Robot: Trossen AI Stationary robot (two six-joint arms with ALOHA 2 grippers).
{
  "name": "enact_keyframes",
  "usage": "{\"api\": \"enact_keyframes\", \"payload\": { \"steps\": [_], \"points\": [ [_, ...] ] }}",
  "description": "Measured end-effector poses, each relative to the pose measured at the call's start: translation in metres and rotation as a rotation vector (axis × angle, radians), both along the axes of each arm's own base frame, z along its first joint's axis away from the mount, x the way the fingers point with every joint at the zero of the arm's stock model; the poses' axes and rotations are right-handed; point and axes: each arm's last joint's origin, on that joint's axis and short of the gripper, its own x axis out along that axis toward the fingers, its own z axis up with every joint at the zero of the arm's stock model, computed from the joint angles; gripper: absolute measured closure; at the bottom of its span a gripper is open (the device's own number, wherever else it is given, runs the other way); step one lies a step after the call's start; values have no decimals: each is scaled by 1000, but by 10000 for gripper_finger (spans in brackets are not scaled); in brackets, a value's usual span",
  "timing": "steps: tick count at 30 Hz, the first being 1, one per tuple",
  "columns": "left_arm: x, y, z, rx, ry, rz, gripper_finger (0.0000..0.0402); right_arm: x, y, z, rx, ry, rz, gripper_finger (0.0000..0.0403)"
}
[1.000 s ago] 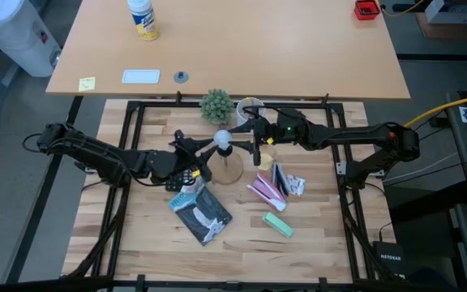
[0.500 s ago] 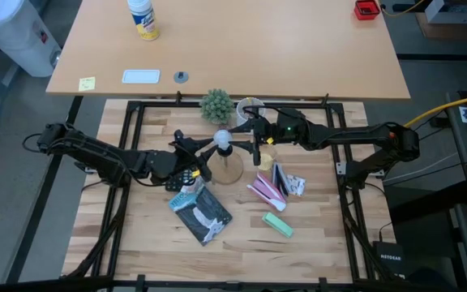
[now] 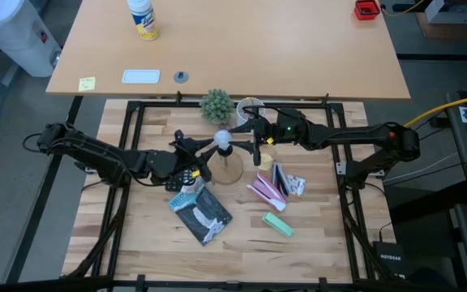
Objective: Screw lightbulb
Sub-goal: Insert the lightbulb into the lamp
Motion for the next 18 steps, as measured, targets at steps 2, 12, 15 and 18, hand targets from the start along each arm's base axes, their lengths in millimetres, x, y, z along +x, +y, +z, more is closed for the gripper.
{"api": "enact_keyframes", "payload": {
  "steps": [2,12,15,18],
  "points": [
    [0,0,0,-1,0,-3,288,0,0,0,0,1,0,221],
    [-1,-8,0,19,16,-45,288,0,0,-1,2,8,0,221],
    [-2,-12,0,24,20,-60,288,0,0,-1,3,15,0,221],
    [-2,-13,0,25,20,-65,288,0,0,-2,4,21,0,221]
  ]
}}
